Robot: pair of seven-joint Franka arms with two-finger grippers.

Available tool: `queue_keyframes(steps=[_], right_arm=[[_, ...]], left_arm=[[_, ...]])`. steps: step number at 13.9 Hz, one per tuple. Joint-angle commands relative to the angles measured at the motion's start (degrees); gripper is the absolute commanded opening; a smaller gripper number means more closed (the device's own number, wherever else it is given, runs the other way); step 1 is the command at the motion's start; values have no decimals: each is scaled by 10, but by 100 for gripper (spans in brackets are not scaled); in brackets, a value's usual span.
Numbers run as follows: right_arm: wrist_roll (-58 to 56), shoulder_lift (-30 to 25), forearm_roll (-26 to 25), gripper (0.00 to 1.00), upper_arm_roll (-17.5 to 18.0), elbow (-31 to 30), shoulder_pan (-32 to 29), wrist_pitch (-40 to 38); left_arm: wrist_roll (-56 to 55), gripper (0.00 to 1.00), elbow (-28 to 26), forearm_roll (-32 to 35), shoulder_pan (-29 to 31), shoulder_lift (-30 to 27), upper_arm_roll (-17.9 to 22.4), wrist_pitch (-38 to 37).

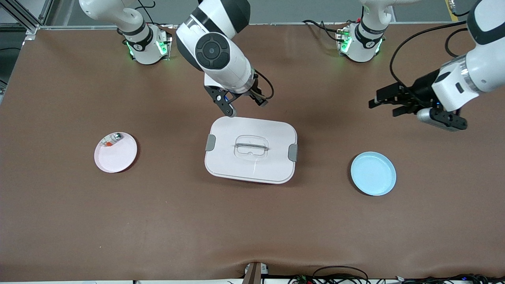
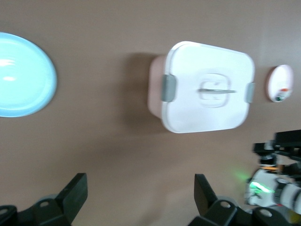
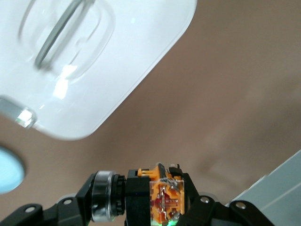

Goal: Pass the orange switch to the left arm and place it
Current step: 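Lift the switch over the box with the right gripper while the left gripper approaches, then hold the switch up while the left gripper grasps it from the right gripper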

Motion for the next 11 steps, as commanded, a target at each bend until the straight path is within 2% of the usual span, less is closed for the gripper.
queue_keyframes(steps=[1, 5, 8, 11], right_arm=[[21, 10, 67, 24, -7, 22, 3, 36], [49, 14, 153, 24, -7, 22, 6, 116], [63, 20, 171, 24, -7, 22, 25, 168], [87, 24, 203, 25, -6, 21, 37, 238]], left_arm=[[55, 100, -72, -56, 6, -44, -1, 34], [91, 100, -99, -127, 5, -53, -3, 56], [75, 94, -110, -154, 5, -79, -38, 84], [51, 90, -130, -158, 5, -110, -51, 95]])
